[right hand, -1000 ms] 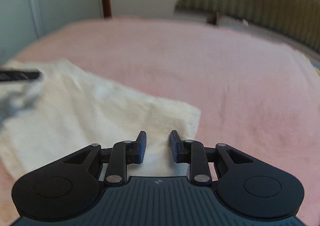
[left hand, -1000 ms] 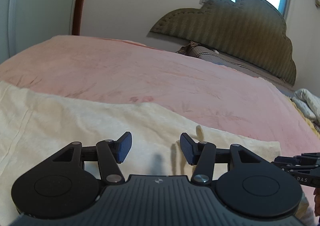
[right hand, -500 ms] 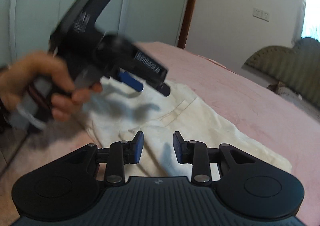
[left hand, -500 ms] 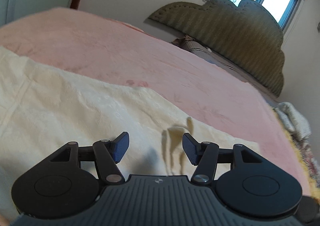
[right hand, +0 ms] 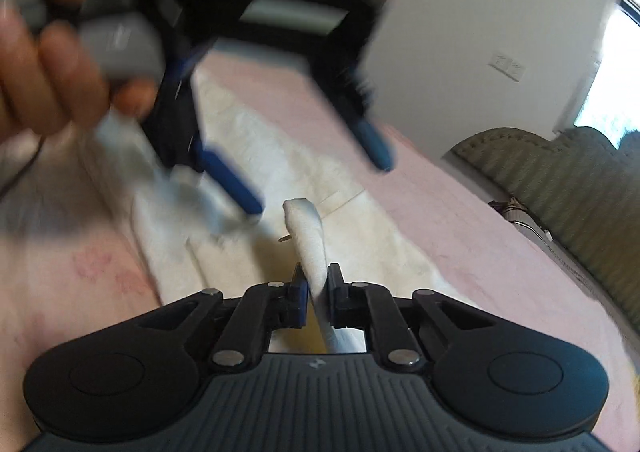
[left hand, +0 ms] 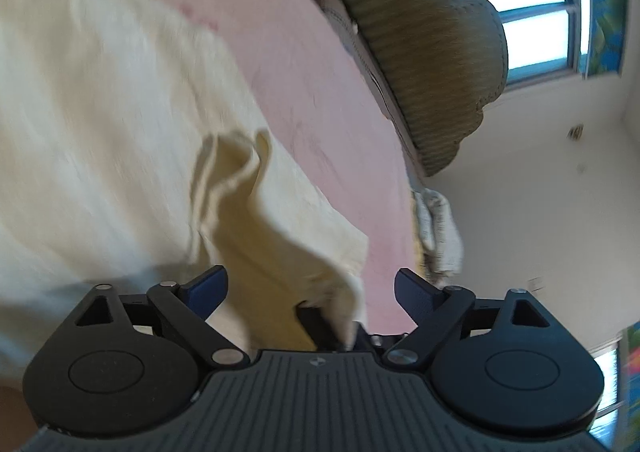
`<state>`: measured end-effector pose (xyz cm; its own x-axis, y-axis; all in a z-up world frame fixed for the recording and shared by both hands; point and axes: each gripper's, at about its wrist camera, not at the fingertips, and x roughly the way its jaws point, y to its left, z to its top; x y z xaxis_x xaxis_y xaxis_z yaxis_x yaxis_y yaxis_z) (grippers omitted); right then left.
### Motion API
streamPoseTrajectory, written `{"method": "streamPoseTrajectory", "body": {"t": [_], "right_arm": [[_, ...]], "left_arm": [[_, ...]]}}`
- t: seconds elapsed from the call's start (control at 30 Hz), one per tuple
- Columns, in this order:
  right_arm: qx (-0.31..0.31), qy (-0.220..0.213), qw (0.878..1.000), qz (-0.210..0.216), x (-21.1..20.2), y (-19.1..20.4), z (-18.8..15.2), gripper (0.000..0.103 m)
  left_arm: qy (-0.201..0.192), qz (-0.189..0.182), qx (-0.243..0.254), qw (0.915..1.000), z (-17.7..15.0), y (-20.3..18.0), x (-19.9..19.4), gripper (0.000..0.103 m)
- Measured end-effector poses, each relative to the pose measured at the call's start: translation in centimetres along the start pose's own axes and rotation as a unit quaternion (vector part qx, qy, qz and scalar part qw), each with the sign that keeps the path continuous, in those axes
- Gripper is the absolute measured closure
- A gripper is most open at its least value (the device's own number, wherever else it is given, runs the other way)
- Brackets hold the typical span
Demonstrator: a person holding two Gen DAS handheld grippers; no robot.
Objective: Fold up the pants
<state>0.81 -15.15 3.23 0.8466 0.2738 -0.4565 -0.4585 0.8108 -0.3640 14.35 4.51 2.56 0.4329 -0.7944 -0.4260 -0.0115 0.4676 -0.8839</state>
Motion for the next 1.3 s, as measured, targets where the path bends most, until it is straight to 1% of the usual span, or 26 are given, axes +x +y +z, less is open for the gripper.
{"method": "streamPoseTrajectory", "body": {"t": [0.07,0.13,0.17,0.2,0.23,0.27,0.3,0.33,0.43,0.53,0.6,0.63,0.67,0.73,0.8,0.83,0.87,0.9,0.93,0.97,1.0,1.07,1.13,1.17,1.3], "right_arm": [[0.042,-0.025,0.999,0.009,-1.5,-1.7,0.4,0.094],[0.057,-0.039,0.997,0.018,-2.7,-2.7,0.7,0.094],[0.059,-0.041,0.997,0.024,-3.1,-2.8,0.8,0.094],[0.061,-0.041,0.997,0.029,-3.2,-2.8,0.8,0.094],[0.059,-0.038,0.997,0.035,-3.1,-2.7,0.8,0.094],[0.056,-0.034,0.997,0.040,-2.9,-2.4,0.7,0.094],[0.053,-0.030,0.997,0.042,-2.7,-2.0,0.6,0.094],[0.049,-0.025,0.997,0.044,-2.5,-1.5,0.5,0.094],[0.055,-0.021,0.997,0.055,-2.0,-0.6,0.3,0.094],[0.066,-0.027,0.995,0.068,-1.6,0.0,0.6,0.094],[0.067,-0.021,0.994,0.079,-1.0,0.3,0.7,0.093],[0.066,-0.005,0.994,0.088,-0.4,0.6,0.5,0.092],[0.060,0.015,0.994,0.091,0.1,1.0,0.4,0.091],[0.038,0.043,0.994,0.096,0.4,1.3,0.2,0.090],[0.041,0.047,0.991,0.120,-0.9,0.4,0.2,0.090],[0.058,0.042,0.988,0.138,-1.8,-0.8,0.3,0.089],[0.077,0.033,0.986,0.142,-2.5,-2.2,0.4,0.089],[0.094,0.025,0.986,0.133,-3.0,-3.6,0.5,0.089],[0.111,0.018,0.988,0.107,-3.3,-5.2,0.5,0.089],[0.121,0.020,0.990,0.072,-3.3,-6.5,0.4,0.089],[0.128,0.029,0.991,0.035,-2.7,-7.9,0.2,0.089],[0.150,0.062,0.987,-0.010,-0.5,-11.0,-1.0,0.089],[0.184,0.133,0.973,-0.026,1.9,-13.2,-3.2,0.089],[0.188,0.153,0.970,-0.027,2.2,-13.3,-4.2,0.089],[0.190,0.138,0.972,-0.021,-1.1,-11.9,-6.4,0.089]], "left_arm": [[0.013,-0.033,-0.044,0.9984,0.5,1.0,1.6,0.012],[0.002,-0.037,-0.076,0.9964,1.0,1.8,2.8,0.013],[-0.009,-0.037,-0.085,0.9957,1.4,2.1,3.3,0.023],[-0.018,-0.035,-0.083,0.9958,1.6,2.3,3.6,0.032],[-0.021,-0.024,-0.077,0.9965,1.8,2.4,3.9,0.058],[-0.022,-0.007,-0.064,0.9976,2.1,2.3,4.0,0.087],[-0.025,0.005,-0.051,0.9984,2.1,2.2,4.0,0.096],[-0.031,0.015,-0.039,0.9987,2.1,2.1,3.8,0.096],[-0.062,0.049,0.016,0.9967,1.9,1.0,2.7,0.102],[-0.097,0.106,0.098,0.9848,1.4,-1.0,1.8,0.102],[-0.090,0.134,0.132,0.9780,0.9,-1.7,2.2,0.102],[-0.081,0.145,0.139,0.9763,0.8,-1.6,2.6,0.102],[-0.072,0.153,0.142,0.9753,0.6,-1.4,3.1,0.102],[-0.069,0.153,0.149,0.9745,0.2,-0.9,3.2,0.102],[-0.072,0.154,0.160,0.9724,0.0,-1.0,3.1,0.101],[-0.072,0.155,0.164,0.9716,0.0,-1.1,3.2,0.101],[-0.074,0.156,0.166,0.9708,-0.2,-1.0,3.2,0.101],[-0.075,0.157,0.169,0.9701,-0.4,-1.0,3.2,0.101],[-0.077,0.158,0.172,0.9693,-0.5,-0.9,3.2,0.100],[-0.078,0.159,0.174,0.9687,-0.6,-0.8,3.2,0.099],[-0.079,0.160,0.172,0.9688,-0.5,-0.8,3.3,0.098],[-0.080,0.159,0.167,0.9696,-0.5,-0.7,3.4,0.096],[-0.081,0.157,0.165,0.9703,-0.4,-0.4,3.4,0.094],[-0.083,0.157,0.166,0.9701,-0.4,-0.4,3.4,0.094],[-0.088,0.160,0.175,0.9675,-0.6,-0.4,3.6,0.092]]}}
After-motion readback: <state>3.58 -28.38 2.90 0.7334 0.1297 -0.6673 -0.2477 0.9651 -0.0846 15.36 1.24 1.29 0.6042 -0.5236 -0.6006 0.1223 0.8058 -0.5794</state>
